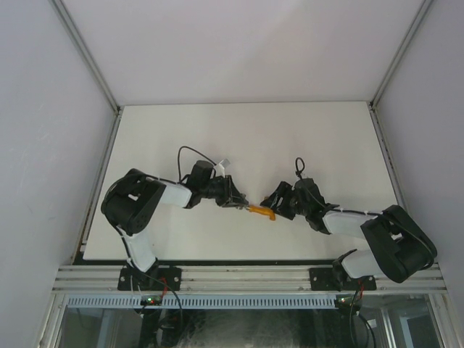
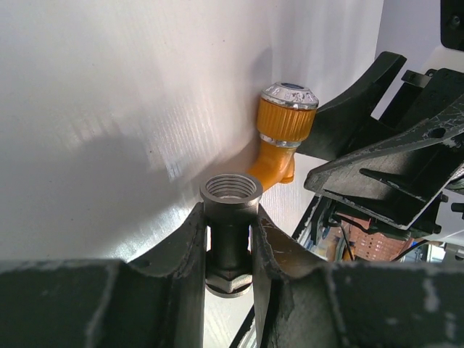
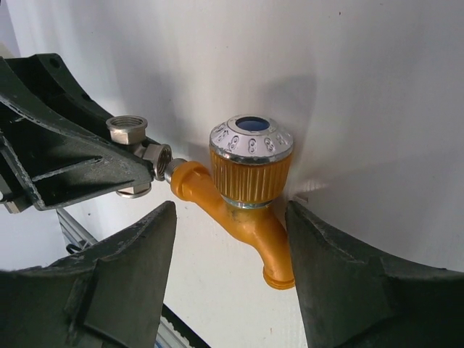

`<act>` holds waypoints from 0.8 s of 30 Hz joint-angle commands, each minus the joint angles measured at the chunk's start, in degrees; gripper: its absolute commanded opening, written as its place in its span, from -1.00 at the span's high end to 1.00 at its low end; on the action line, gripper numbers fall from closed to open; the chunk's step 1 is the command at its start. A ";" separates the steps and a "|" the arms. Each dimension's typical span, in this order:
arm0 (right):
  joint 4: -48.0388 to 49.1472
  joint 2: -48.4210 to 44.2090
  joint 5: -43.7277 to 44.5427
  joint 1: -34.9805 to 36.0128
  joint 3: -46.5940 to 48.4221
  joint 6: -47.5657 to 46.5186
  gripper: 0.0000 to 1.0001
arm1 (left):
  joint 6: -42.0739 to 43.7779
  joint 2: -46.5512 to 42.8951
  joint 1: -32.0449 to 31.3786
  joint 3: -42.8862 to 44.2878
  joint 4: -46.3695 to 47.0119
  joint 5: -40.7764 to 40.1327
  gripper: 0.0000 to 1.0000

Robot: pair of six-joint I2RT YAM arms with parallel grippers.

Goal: Install the water faucets

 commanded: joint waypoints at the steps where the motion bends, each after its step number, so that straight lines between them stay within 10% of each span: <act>1: 2.58 0.26 0.58 -0.42 -0.99 1.27 -0.23 | -0.18 -1.36 -0.31 -1.93 3.03 1.37 1.00; 24: 4.94 0.53 -1.20 -0.51 -2.56 0.92 -0.17 | -3.76 -1.73 -1.96 -3.85 8.16 1.63 0.99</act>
